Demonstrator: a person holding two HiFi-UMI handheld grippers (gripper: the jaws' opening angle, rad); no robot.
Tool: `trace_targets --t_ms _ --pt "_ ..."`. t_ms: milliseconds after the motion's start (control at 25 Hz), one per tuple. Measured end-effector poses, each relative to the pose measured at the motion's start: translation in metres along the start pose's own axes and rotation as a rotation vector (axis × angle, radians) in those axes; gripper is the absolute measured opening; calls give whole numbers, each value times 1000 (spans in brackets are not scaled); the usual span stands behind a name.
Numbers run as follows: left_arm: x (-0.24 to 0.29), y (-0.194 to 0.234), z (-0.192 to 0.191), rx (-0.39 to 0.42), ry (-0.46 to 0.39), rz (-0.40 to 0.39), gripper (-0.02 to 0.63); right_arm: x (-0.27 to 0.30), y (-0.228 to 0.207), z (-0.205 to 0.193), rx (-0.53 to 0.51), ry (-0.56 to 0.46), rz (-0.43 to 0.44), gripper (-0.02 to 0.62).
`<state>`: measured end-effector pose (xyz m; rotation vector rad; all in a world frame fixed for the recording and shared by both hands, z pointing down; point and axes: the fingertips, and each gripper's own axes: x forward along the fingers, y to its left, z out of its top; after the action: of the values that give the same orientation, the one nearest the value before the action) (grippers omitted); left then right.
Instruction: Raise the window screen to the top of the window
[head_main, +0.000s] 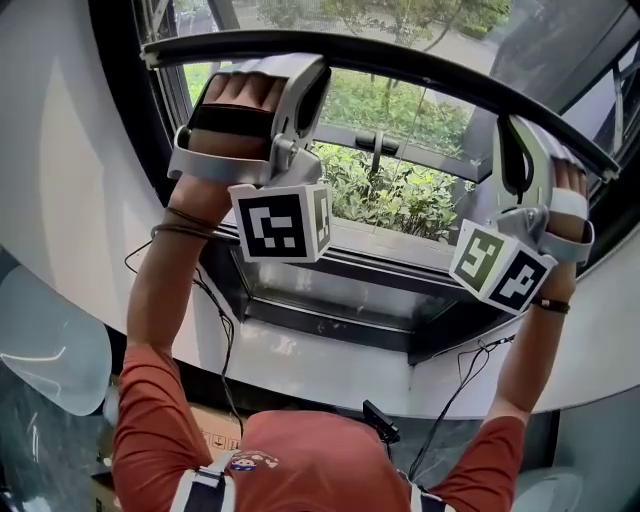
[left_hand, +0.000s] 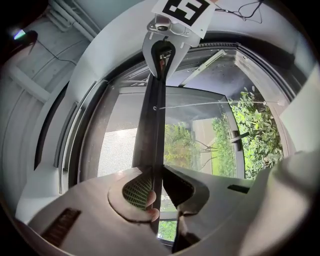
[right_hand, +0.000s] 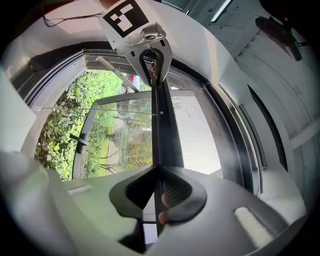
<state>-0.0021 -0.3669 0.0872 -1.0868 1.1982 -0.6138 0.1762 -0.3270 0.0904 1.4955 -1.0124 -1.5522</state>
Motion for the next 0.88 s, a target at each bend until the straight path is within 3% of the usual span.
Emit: trace_targets --t_ms 320,880 --pt "9 23 1 79 31 35 72 8 -20 0 -38 19 -33 46" --pt "34 73 -3 82 78 87 75 35 -72 2 -96 52 -113 32"
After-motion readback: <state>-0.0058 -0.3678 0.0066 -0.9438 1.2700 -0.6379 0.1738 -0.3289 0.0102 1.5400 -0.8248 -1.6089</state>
